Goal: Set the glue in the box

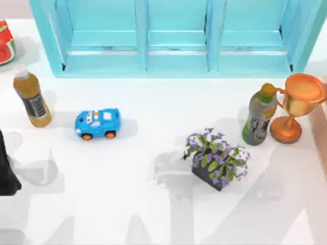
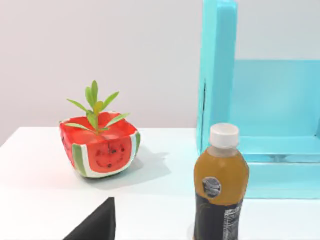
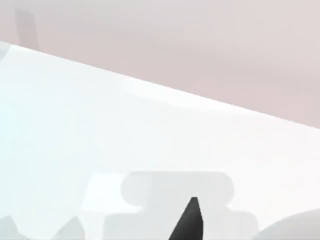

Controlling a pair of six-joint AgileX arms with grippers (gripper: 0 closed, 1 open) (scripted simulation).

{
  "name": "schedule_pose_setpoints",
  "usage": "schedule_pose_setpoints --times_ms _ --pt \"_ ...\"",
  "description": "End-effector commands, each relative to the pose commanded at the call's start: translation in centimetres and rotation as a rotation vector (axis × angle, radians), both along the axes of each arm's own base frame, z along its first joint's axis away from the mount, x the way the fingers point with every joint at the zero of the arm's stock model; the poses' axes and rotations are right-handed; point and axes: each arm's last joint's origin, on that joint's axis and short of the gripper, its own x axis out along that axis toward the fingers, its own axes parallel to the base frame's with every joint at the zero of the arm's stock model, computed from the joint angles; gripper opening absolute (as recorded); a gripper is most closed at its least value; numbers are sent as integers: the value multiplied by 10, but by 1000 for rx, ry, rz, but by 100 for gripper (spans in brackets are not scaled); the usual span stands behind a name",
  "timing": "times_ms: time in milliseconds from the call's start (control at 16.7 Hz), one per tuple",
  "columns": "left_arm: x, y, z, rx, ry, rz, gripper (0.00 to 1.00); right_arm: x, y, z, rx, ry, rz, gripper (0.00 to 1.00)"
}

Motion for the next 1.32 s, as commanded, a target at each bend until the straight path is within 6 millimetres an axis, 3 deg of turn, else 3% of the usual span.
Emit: schedule_pose_setpoints --times_ms 180,360,540,780,1020,1320 --pt "0 0 0 0 0 0 100 -51 -38 10 -80 39 156 0" --pt "0 0 0 0 0 0 100 -109 -58 9 -106 68 322 0" --pt "0 0 0 0 0 0 100 -164 -58 0 -62 67 461 0" --pt "0 0 0 0 0 0 100 -221 -40 -14 65 36 557 0" --pt "0 0 0 0 0 0 100 -247 -23 -23 158 18 580 0" --pt "0 0 0 0 0 0 100 -246 -22 -24 165 22 584 0"
